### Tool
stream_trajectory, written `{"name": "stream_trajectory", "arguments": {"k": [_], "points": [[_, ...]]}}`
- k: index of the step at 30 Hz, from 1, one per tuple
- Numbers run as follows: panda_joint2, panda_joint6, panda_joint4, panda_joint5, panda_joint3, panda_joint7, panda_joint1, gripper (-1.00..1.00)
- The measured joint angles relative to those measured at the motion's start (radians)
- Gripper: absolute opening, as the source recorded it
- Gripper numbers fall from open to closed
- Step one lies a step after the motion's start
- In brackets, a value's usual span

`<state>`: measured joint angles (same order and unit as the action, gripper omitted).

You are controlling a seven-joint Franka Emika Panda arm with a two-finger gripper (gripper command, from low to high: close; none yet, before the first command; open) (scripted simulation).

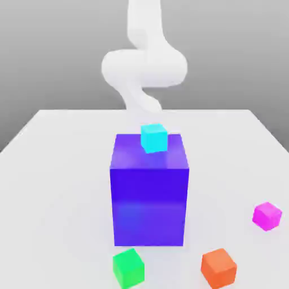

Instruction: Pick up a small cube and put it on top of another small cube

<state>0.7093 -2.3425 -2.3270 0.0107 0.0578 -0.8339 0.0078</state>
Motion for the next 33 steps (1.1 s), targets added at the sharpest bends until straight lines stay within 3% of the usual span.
{"name": "stream_trajectory", "arguments": {"k": [18,25,30,31,33], "points": [[-0.658,-0.305,-0.195,0.186,0.390,-0.323,0.133,0.00],[-0.911,-0.425,-0.260,0.271,0.419,-0.453,0.267,0.00],[-1.072,-0.534,-0.226,0.431,0.273,-0.581,0.393,0.00],[-1.103,-0.555,-0.217,0.468,0.242,-0.608,0.416,-1.00],[-1.103,-0.555,-0.217,0.468,0.242,-0.609,0.416,-1.00]]}}
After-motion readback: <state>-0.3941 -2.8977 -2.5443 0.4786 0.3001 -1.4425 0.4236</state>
